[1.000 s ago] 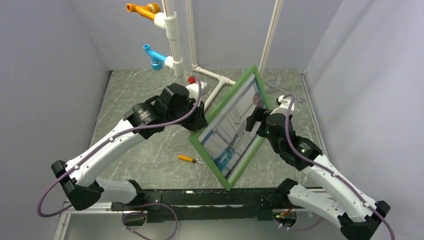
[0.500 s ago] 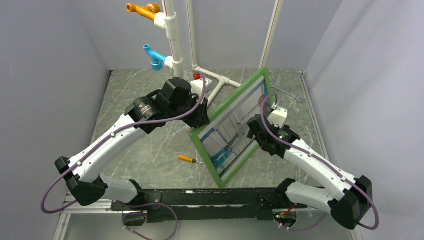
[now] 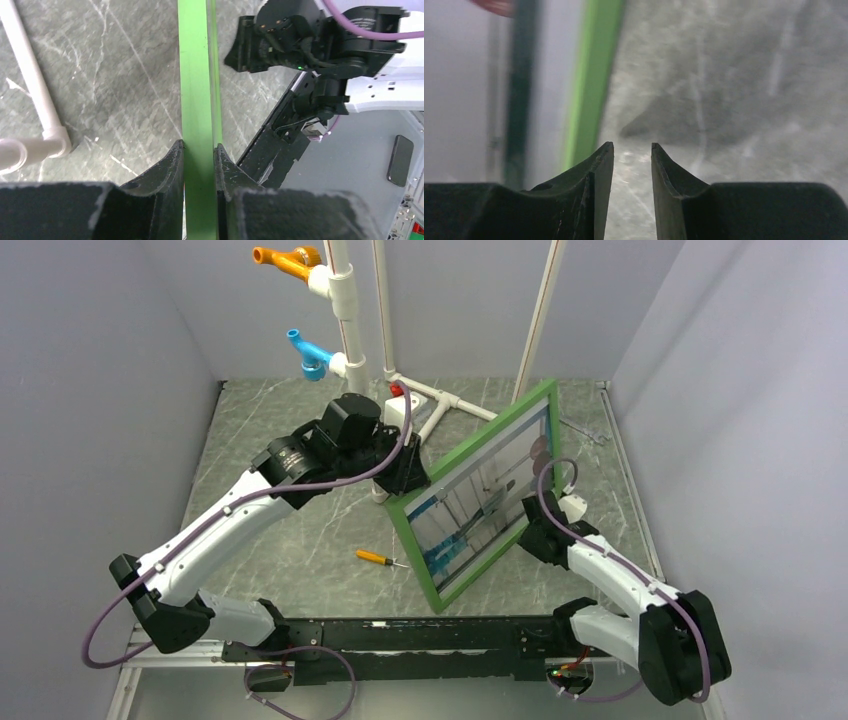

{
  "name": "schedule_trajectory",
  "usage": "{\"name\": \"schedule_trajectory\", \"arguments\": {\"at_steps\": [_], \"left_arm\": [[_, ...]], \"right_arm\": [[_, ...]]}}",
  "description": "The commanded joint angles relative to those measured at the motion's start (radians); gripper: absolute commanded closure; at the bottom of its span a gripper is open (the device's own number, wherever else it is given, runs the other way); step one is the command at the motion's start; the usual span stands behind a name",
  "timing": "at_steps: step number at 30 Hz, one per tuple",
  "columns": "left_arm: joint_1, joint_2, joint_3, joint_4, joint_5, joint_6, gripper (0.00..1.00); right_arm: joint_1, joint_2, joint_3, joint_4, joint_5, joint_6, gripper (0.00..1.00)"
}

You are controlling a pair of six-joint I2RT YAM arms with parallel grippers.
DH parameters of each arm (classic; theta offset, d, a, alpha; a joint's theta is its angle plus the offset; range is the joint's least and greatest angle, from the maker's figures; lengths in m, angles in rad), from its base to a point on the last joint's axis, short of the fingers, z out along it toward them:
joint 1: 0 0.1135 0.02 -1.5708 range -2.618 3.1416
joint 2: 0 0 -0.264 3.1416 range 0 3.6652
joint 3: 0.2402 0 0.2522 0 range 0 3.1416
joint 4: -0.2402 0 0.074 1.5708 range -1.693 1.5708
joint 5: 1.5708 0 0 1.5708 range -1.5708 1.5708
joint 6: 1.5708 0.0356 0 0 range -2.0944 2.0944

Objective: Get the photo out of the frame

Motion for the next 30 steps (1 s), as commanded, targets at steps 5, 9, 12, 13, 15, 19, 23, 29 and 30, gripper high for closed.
{"name": "schedule_trajectory", "arguments": {"at_steps": [5,9,12,13,15,19,23,29,30], "left_arm": [[-0.009,-0.034,-0.094,0.212,0.266,-0.082,1.00],[-0.011,-0.035,-0.118,0.261,0.305,-0.112,1.00],[-0.014,-0.033,-0.130,0.287,0.323,-0.128,1.00],[-0.014,-0.029,-0.132,0.288,0.318,-0.133,1.00],[-0.014,-0.017,-0.134,0.293,0.318,-0.135,1.00],[-0.013,0.006,-0.153,0.320,0.329,-0.150,1.00],[-0.012,0.018,-0.175,0.345,0.343,-0.151,0.97],[-0.012,0.035,-0.189,0.372,0.362,-0.144,0.86],[-0.011,0.039,-0.190,0.373,0.361,-0.144,0.84]], "right_arm": [[-0.004,0.104,-0.078,0.459,-0.256,-0.015,0.63],[-0.003,0.142,-0.072,0.601,-0.322,-0.066,0.61],[-0.003,0.168,-0.034,0.629,-0.357,-0.105,0.58],[-0.003,0.175,-0.021,0.633,-0.359,-0.114,0.57],[-0.003,0.186,0.009,0.612,-0.377,-0.131,0.55],[-0.002,0.139,0.088,0.401,-0.298,-0.133,0.44],[-0.003,0.019,0.158,0.198,-0.268,-0.142,0.42],[-0.005,-0.174,0.216,0.019,-0.263,-0.151,0.36],[-0.005,-0.198,0.232,0.001,-0.262,-0.159,0.35]]}}
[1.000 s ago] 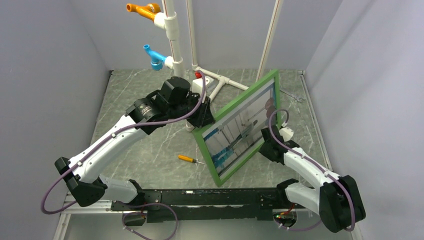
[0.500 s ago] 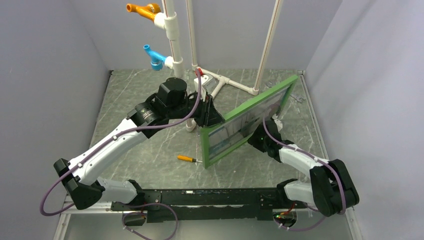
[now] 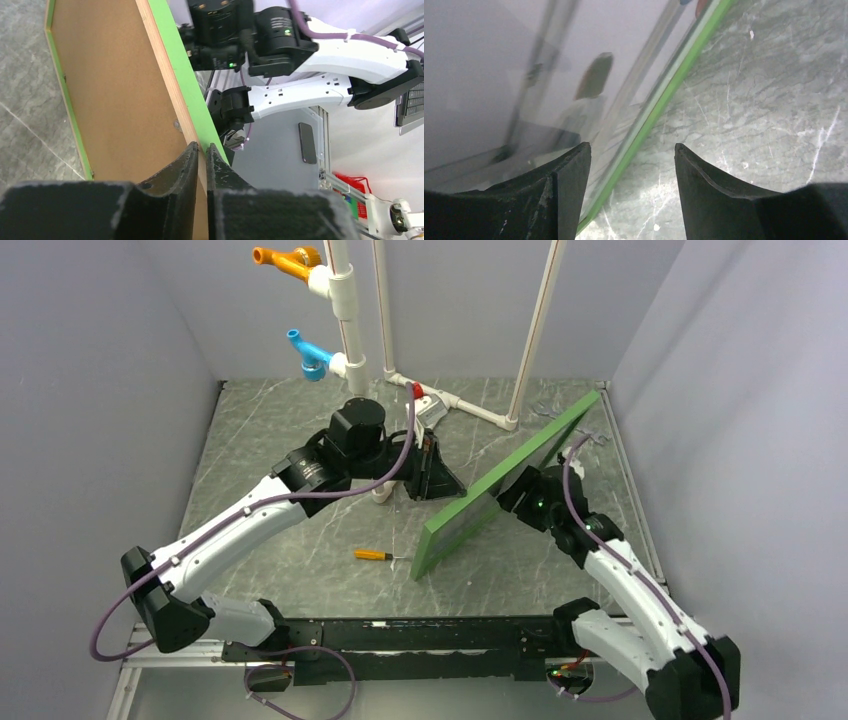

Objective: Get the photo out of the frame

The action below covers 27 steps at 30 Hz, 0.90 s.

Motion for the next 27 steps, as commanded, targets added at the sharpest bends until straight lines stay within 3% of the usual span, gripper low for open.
{"name": "schedule_trajectory", "arguments": {"at_steps": [1,9,15,27], "left_arm": [[-0.001,0.045,-0.034,-0.046,0.012,0.016,0.83],[-0.001,0.050,-0.081,0.020,0.026,-0.007,0.75],[0.002,0.050,-0.091,0.025,0.011,-0.001,0.77],[0.011,0.059,-0.146,0.093,0.034,-0.024,0.74]], "right_arm": [[0.003,-0.107,0.085,-0.156,0.023,-0.034,0.35],[0.004,-0.144,0.307,-0.323,0.041,-0.098,0.32],[0.002,-0.119,0.413,-0.380,0.003,-0.143,0.30],[0.003,-0.142,0.538,-0.385,-0.020,-0.137,0.27]]}}
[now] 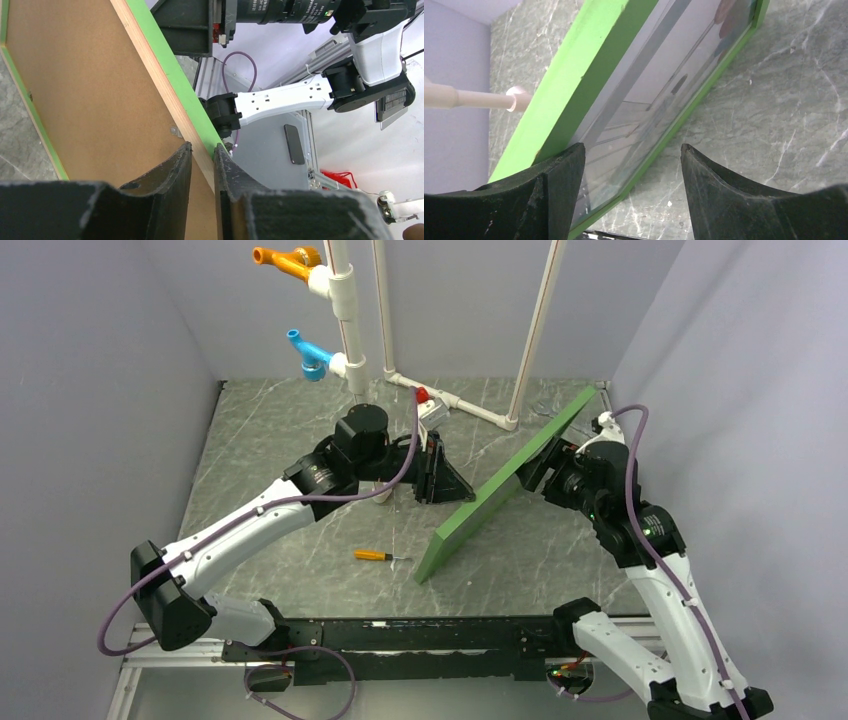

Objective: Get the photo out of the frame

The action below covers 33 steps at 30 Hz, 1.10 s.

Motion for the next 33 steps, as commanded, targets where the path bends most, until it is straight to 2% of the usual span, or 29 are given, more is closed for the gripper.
{"name": "schedule_trajectory", "arguments": {"at_steps": [1,24,29,33], "left_arm": [[0.013,0.040,-0.066,-0.088,-0.047,0.028,0.74],[0.030,0.045,-0.140,0.001,0.000,-0.006,0.76],[0.030,0.052,-0.152,0.034,0.018,-0.024,0.76],[0.026,0.054,-0.153,0.049,0.034,-0.035,0.76]], "right_arm": [[0.002,-0.024,0.069,0.031,-0.011,0.007,0.27],[0.003,-0.025,0.020,0.239,-0.130,0.144,0.18],[0.002,0.009,0.007,0.261,-0.155,0.157,0.19],[0.004,0.045,0.027,0.242,-0.152,0.158,0.23]]}}
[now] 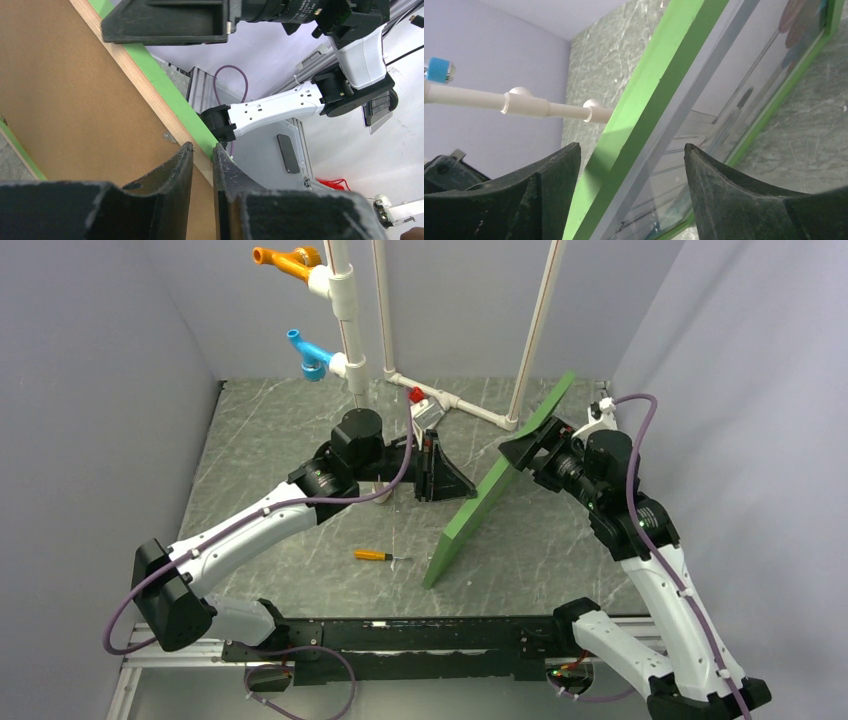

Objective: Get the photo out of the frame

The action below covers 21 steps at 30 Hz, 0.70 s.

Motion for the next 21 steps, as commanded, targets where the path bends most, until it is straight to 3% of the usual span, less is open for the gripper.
{"name": "schedule_trajectory", "arguments": {"at_steps": [1,9,15,21], "left_arm": [[0.001,0.059,-0.060,-0.152,-0.009,0.028,0.76],[-0.031,0.065,-0.082,-0.097,0.001,-0.003,0.72],[-0.069,0.081,-0.074,-0.076,-0.006,-0.007,0.64],[-0.070,0.044,-0.056,-0.142,-0.069,0.040,0.57]], "right_arm": [[0.003,0.036,0.030,0.016,-0.013,0.014,0.26],[0.004,0.077,0.098,-0.185,0.060,-0.025,0.34],[0.004,0.067,0.121,-0.287,0.125,-0.065,0.36],[0.004,0.058,0.120,-0.348,0.154,-0.099,0.40]]}}
